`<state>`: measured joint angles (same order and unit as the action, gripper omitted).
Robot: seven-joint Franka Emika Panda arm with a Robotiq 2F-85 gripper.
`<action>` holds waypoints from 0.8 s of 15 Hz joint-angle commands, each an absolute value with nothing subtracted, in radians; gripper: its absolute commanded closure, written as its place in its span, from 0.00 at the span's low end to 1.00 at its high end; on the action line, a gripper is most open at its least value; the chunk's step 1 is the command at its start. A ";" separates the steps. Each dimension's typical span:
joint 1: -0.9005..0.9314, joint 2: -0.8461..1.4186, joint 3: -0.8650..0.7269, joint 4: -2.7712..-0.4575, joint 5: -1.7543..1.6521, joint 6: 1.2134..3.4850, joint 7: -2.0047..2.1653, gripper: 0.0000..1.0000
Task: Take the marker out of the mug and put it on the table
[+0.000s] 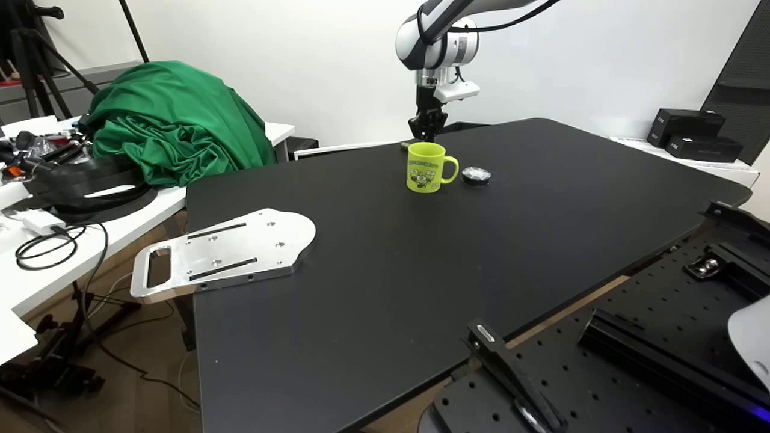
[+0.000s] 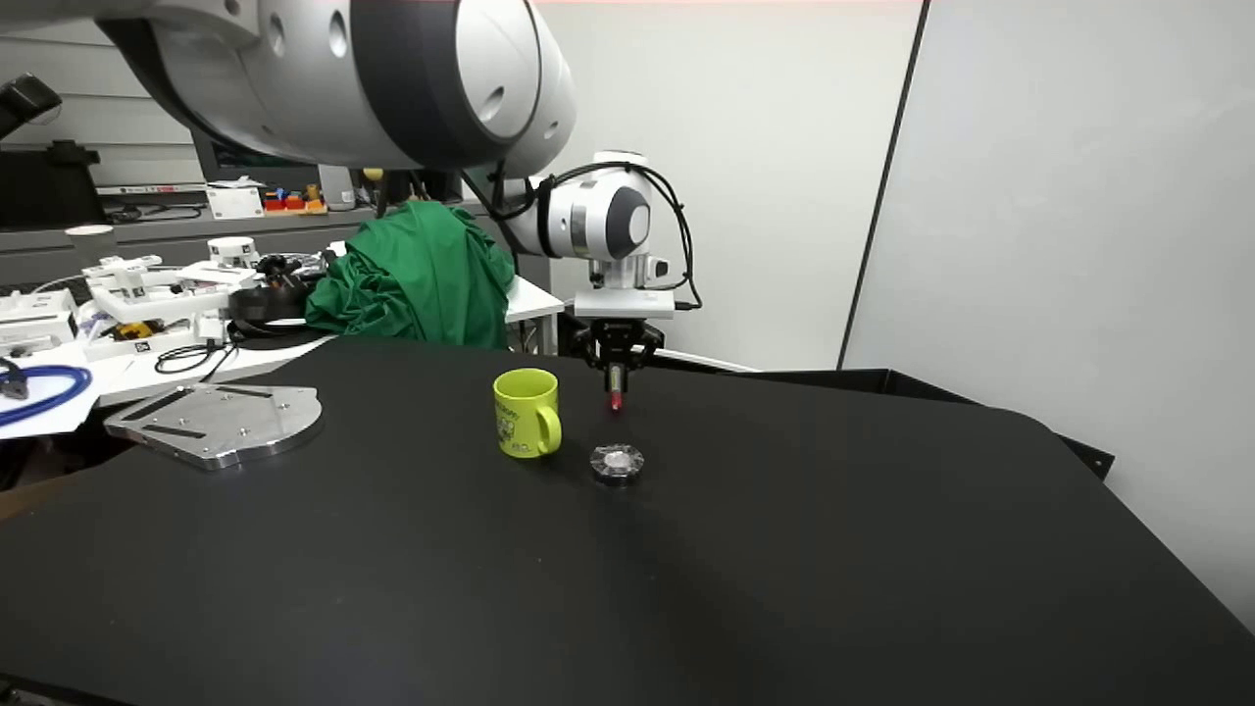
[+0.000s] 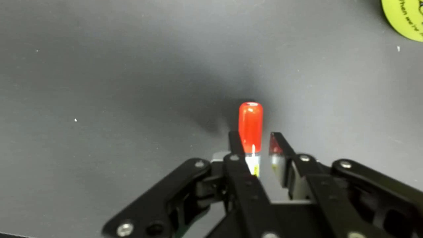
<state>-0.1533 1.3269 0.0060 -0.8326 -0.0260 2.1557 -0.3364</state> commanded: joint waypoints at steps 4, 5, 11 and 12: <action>-0.161 1.199 0.026 -0.918 -0.007 2.158 -0.335 0.21; -0.158 1.177 0.022 -0.931 -0.013 2.156 -0.335 0.15; -0.155 1.208 0.019 -0.888 -0.016 2.154 -0.337 0.15; -0.155 1.208 0.019 -0.892 -0.016 2.154 -0.337 0.15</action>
